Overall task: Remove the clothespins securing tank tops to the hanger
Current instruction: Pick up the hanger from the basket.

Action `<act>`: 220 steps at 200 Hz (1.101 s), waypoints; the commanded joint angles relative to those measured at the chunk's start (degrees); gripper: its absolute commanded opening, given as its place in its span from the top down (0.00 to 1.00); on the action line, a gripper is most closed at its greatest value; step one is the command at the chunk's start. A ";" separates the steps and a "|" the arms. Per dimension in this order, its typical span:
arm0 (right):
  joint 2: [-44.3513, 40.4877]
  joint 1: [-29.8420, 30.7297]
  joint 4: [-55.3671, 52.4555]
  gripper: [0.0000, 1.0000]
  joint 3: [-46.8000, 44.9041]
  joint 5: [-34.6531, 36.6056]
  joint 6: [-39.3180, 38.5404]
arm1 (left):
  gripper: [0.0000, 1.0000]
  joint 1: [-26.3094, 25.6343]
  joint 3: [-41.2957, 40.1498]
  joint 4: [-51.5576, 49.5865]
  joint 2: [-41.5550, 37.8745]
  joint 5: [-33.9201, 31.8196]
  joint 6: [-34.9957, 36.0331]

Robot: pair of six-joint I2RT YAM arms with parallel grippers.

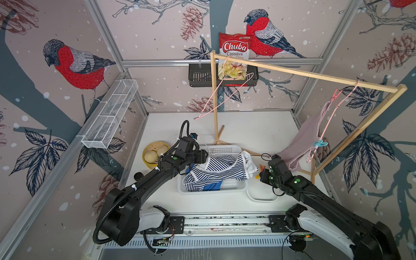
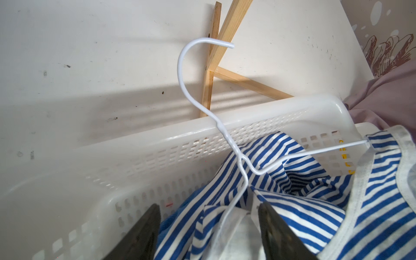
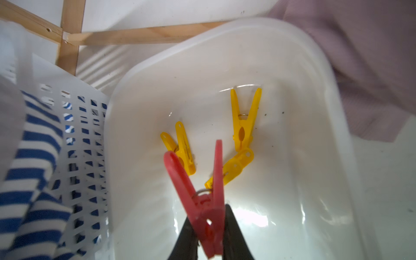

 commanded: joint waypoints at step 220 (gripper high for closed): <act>-10.19 -1.40 0.57 0.65 12.32 -1.22 -9.63 | 1.00 -2.47 2.15 15.79 12.17 2.81 -12.94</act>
